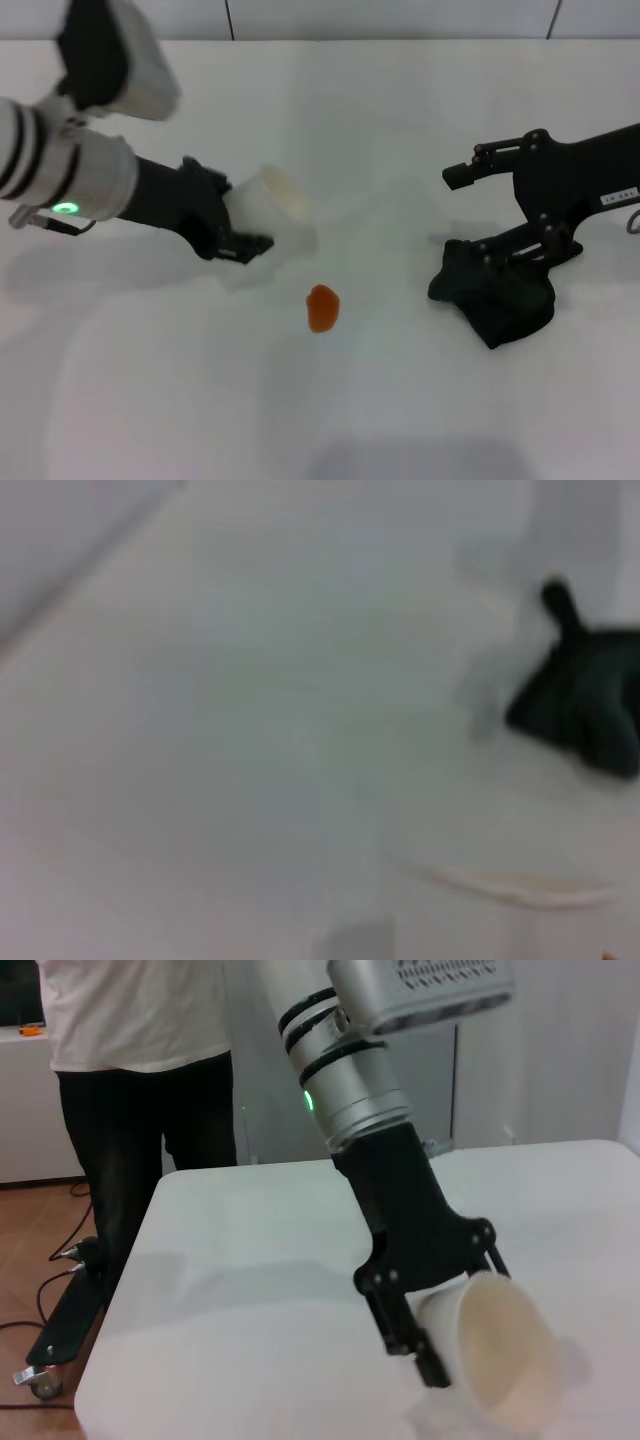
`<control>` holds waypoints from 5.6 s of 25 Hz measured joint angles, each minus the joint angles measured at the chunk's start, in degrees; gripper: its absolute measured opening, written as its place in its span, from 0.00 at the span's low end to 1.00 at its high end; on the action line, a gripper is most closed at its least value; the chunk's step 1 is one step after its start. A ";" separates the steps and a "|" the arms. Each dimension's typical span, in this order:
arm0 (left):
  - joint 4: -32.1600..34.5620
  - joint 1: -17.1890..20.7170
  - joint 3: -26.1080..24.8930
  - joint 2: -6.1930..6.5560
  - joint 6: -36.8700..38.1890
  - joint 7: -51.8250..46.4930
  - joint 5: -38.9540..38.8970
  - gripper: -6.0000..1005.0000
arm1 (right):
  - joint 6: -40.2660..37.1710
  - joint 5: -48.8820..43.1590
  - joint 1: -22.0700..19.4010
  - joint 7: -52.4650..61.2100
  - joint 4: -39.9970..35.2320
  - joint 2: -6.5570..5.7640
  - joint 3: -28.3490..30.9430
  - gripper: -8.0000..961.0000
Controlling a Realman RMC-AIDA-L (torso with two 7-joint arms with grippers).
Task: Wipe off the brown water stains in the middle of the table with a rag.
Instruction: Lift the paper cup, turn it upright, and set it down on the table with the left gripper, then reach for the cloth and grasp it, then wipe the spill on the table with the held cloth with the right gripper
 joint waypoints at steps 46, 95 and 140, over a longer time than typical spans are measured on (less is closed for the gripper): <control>-60.08 2.39 -25.89 -0.39 -11.87 68.65 -45.21 0.53 | -1.16 0.97 0.71 1.59 -0.08 0.08 -0.82 0.88; -18.24 20.48 -25.16 0.06 20.37 36.03 -26.35 0.89 | 3.71 -5.71 -0.37 7.21 -2.28 -0.08 -6.86 0.82; 11.77 13.23 -15.05 0.30 29.26 13.06 -8.46 0.89 | 19.10 -22.98 1.58 32.60 -3.87 0.24 -27.08 0.19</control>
